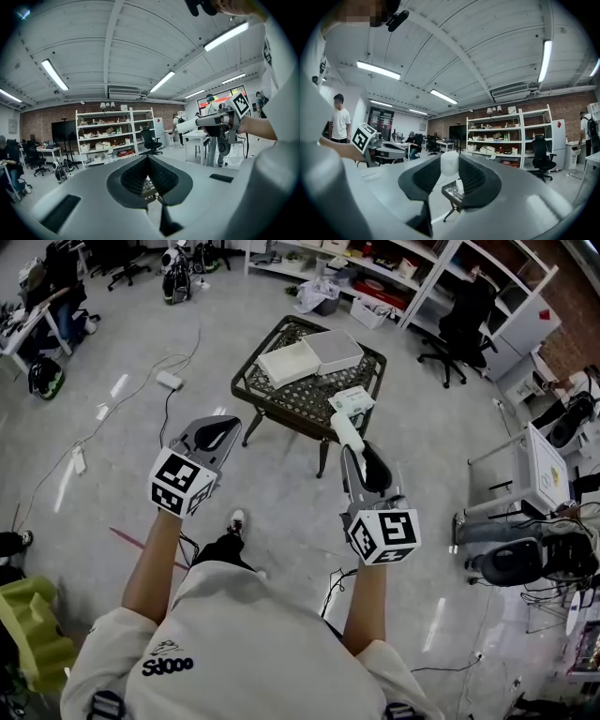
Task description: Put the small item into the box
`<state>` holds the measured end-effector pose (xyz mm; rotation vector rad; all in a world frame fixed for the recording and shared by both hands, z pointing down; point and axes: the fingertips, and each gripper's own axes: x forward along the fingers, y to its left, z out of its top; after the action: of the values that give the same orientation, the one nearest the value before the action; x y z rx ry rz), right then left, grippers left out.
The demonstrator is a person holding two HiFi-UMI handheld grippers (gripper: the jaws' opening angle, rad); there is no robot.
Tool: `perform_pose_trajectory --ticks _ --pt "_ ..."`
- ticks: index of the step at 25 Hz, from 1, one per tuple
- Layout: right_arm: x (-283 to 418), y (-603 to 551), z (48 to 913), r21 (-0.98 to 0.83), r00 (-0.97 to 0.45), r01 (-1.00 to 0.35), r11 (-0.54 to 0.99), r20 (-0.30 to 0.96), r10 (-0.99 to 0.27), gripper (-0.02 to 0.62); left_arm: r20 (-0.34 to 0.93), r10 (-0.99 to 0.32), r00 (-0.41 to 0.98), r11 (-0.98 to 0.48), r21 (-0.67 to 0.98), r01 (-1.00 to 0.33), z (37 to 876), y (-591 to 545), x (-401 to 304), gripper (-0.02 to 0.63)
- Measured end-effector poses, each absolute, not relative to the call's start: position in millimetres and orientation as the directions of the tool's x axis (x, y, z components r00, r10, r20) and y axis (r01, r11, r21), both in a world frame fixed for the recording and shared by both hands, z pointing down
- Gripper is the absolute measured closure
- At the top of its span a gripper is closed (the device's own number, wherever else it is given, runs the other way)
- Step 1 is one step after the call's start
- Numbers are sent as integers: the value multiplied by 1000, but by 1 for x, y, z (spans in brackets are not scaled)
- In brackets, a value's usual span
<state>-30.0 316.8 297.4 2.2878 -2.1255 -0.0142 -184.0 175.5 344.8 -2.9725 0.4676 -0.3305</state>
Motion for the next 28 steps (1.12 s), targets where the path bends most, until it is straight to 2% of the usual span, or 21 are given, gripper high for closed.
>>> perform_pose_trajectory --ticks 10,28 --pt "9 254 306 61 60 -996 -58 23 -998 467 188 -321 928 -946 -110 -305 362 100 -134 601" --pt "108 89 313 46 109 -993 -105 89 -990 467 225 -257 940 -966 -96 -241 364 -70 -18 601"
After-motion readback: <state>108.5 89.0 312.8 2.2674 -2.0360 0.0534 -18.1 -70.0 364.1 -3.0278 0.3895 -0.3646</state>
